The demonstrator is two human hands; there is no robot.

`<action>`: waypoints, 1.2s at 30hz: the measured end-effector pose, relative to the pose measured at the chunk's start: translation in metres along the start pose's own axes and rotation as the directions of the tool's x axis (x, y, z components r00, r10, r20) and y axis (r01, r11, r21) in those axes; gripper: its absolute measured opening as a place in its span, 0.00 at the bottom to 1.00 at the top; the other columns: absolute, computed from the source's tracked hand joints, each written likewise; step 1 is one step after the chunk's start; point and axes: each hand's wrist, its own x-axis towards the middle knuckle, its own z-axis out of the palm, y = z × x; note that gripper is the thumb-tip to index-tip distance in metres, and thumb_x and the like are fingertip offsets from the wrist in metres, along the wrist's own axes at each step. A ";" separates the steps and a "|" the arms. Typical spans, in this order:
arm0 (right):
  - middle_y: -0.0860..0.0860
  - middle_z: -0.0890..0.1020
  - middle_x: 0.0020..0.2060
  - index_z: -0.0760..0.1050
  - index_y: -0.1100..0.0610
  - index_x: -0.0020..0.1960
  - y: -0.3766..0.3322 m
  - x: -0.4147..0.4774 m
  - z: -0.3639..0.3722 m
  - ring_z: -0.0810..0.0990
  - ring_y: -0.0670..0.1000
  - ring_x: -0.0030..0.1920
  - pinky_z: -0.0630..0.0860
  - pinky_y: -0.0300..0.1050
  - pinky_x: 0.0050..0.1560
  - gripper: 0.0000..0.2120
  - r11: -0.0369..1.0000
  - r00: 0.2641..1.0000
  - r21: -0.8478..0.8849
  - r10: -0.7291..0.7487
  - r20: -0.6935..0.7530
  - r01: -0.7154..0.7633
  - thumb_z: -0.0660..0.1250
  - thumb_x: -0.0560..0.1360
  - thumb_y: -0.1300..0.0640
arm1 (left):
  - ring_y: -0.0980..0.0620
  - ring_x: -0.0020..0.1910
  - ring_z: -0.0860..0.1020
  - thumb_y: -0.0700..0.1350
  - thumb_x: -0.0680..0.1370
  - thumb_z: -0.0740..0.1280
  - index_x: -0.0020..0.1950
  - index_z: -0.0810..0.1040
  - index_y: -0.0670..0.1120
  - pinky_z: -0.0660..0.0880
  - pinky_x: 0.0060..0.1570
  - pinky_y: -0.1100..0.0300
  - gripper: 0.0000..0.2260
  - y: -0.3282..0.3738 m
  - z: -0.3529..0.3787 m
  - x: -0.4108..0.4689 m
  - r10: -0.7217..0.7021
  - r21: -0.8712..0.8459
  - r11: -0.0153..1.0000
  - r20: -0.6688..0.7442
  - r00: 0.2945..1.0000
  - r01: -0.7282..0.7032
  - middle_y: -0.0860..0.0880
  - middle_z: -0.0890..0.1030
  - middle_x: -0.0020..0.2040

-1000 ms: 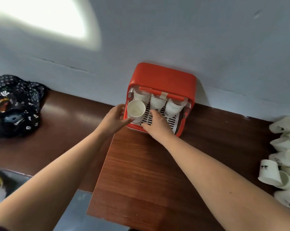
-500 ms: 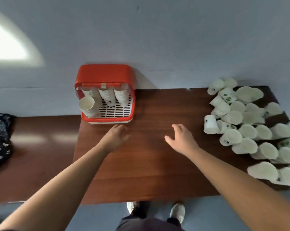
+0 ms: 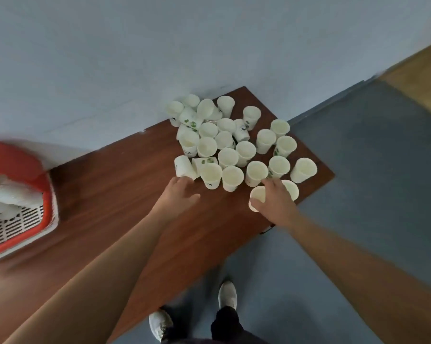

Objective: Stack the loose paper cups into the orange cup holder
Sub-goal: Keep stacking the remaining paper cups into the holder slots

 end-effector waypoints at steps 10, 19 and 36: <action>0.57 0.74 0.64 0.66 0.59 0.71 0.044 0.027 0.035 0.73 0.59 0.65 0.70 0.53 0.65 0.39 0.983 0.994 -0.170 -0.088 -0.069 0.075 0.72 0.69 0.38 | 0.41 0.71 0.64 0.48 0.69 0.77 0.73 0.66 0.44 0.65 0.67 0.46 0.37 0.042 0.057 0.099 0.008 0.230 0.973 -0.038 0.999 0.001 0.44 0.67 0.72; 0.57 0.78 0.58 0.69 0.59 0.68 0.044 0.049 0.055 0.76 0.57 0.59 0.72 0.53 0.62 0.30 0.922 0.976 -0.328 -0.216 0.009 0.207 0.72 0.72 0.46 | 0.42 0.73 0.65 0.47 0.72 0.75 0.78 0.62 0.46 0.66 0.70 0.44 0.38 0.017 0.072 0.114 0.108 0.371 0.922 0.027 0.994 -0.110 0.45 0.67 0.74; 0.54 0.76 0.59 0.68 0.58 0.67 -0.083 0.062 -0.007 0.73 0.57 0.60 0.72 0.51 0.60 0.30 0.914 0.914 -0.050 -0.399 0.080 0.403 0.68 0.72 0.42 | 0.47 0.70 0.66 0.53 0.72 0.75 0.73 0.68 0.50 0.69 0.67 0.49 0.32 -0.008 -0.045 0.035 -0.098 0.153 0.980 -0.198 0.975 0.129 0.50 0.69 0.70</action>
